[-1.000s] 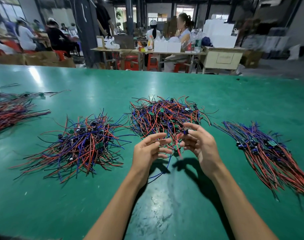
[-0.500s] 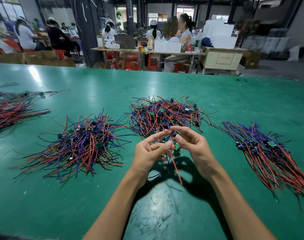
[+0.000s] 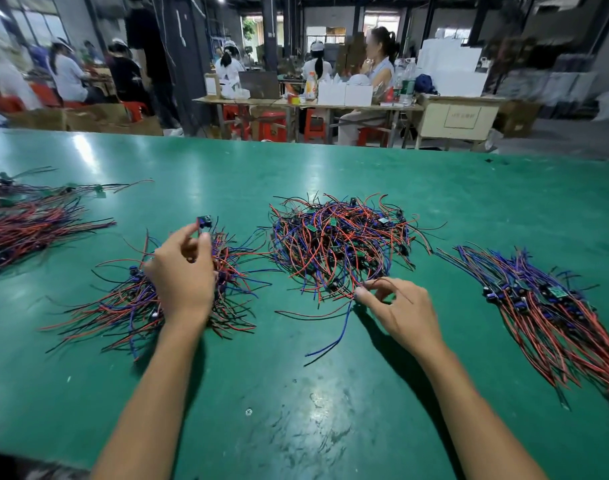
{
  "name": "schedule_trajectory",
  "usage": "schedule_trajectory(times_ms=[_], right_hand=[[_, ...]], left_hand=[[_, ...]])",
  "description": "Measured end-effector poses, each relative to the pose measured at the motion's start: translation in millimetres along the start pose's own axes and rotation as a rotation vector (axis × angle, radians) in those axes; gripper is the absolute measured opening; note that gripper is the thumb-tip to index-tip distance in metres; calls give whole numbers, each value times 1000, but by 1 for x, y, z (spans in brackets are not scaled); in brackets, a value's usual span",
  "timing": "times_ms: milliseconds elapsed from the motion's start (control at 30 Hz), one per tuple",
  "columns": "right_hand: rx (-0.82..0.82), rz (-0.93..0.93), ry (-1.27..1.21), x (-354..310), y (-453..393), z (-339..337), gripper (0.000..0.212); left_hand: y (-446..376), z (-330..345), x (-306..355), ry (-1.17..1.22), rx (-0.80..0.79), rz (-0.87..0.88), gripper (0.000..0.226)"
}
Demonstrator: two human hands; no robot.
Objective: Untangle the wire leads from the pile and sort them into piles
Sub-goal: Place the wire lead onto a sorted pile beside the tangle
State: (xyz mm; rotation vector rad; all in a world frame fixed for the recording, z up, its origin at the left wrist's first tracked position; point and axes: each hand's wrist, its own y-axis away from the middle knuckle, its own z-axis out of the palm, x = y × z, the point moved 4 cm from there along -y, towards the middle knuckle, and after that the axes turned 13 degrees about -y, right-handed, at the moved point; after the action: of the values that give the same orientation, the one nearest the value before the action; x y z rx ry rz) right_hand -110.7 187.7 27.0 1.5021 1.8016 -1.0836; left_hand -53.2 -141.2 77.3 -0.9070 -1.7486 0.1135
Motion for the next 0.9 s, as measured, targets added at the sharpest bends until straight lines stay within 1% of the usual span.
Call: schedule_trajectory(times_ms=[33,67,133,200,233,267,300,333,367,400,433,467,533,567,633,667,733,800,900], right_hand=[[8,8,-41,0,0,0,24],[9,21,-111,0,-1,-1,19],[-12,30,-277,-2,-2,-3,10],[-33,12,-397,-5,-2,-4,10],[-45,6,-481,-7,-1,-4,10],[-56,7,-585,-10,0,-5,10],[-64,10,-684,-13,0,-5,12],[-69,11,-760,-15,1,-6,15],[-76,14,-810,-16,1,-6,19],[-85,21,-850,-17,1,-6,24],[-100,31,-886,-18,1,-6,28],[-118,42,-917,-18,1,-6,31],[-174,71,-968,-19,2,-4,35],[-202,87,-994,-19,3,-2,34],[-228,108,-1031,-19,4,0,31],[-226,115,-1035,-19,3,-1,31],[-202,120,-1019,-18,1,-5,31],[-175,94,-985,-18,0,-8,30],[-194,6,-981,-24,3,-3,35]], left_hand=[[-6,-8,-3,-157,18,53,30],[-10,-12,-5,-263,5,87,32],[-11,-14,-8,-444,-61,116,36],[-3,-15,-6,-642,-67,145,41],[2,-14,-1,-684,-36,174,39],[10,-13,7,-653,-6,231,34],[19,-9,17,-560,-13,322,26],[29,-2,28,-430,-80,434,19],[41,8,38,-308,-208,526,14],[54,20,48,-197,-372,574,12],[65,32,56,-92,-529,566,13],[75,43,62,10,-662,508,14],[92,64,70,201,-840,354,16],[99,72,71,264,-879,304,16],[110,84,71,348,-898,237,13],[114,87,71,403,-904,199,10],[119,91,70,495,-904,150,15],[121,92,67,526,-877,120,18],[121,91,60,543,-848,77,11]])
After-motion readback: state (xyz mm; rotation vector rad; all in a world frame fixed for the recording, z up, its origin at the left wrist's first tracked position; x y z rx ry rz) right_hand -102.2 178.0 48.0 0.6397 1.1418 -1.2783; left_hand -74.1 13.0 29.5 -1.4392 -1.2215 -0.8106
